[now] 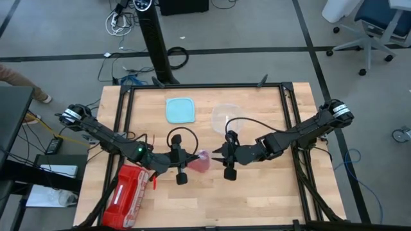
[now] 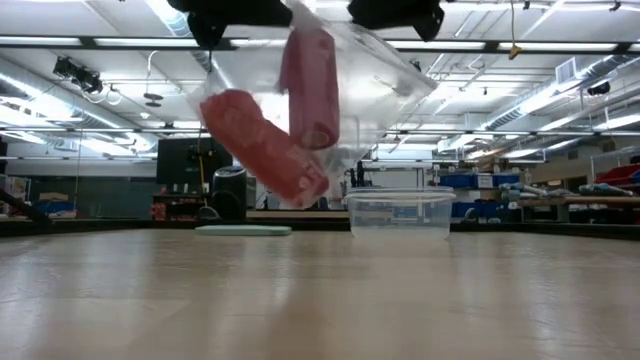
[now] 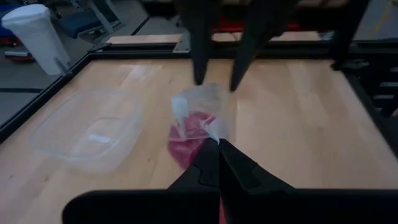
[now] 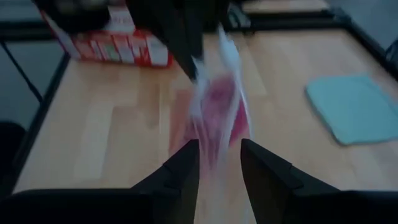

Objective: Roll bandage
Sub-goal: Close the transparent zip bag

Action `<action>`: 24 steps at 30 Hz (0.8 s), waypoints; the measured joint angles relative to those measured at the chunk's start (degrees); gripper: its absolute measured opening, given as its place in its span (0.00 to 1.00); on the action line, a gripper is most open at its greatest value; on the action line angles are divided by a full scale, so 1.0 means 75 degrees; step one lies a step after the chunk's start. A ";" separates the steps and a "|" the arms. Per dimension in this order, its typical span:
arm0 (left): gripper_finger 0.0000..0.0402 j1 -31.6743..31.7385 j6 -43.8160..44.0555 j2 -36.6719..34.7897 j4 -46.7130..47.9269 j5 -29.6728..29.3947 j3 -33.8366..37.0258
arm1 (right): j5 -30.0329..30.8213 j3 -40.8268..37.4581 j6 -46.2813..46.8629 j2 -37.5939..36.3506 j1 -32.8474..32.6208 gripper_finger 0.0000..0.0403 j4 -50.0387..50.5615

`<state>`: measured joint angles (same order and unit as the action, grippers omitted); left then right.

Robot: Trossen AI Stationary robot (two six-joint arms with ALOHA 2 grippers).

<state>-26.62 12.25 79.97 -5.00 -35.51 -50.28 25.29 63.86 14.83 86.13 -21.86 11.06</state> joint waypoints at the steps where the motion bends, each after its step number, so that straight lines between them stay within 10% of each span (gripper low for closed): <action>1: 0.00 0.0055 0.0000 0.0014 0.0016 -0.0017 0.0000 | 0.0051 0.0000 -0.0004 0.0000 -0.0029 0.29 -0.0164; 24: 0.00 0.0598 -0.0003 0.0460 -0.0174 0.0833 0.0000 | -0.0158 0.0001 -0.1398 0.0694 0.0602 0.33 -0.1261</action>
<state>-22.13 12.23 83.42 -6.30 -29.26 -50.28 24.11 63.86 4.35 91.34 -17.34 1.61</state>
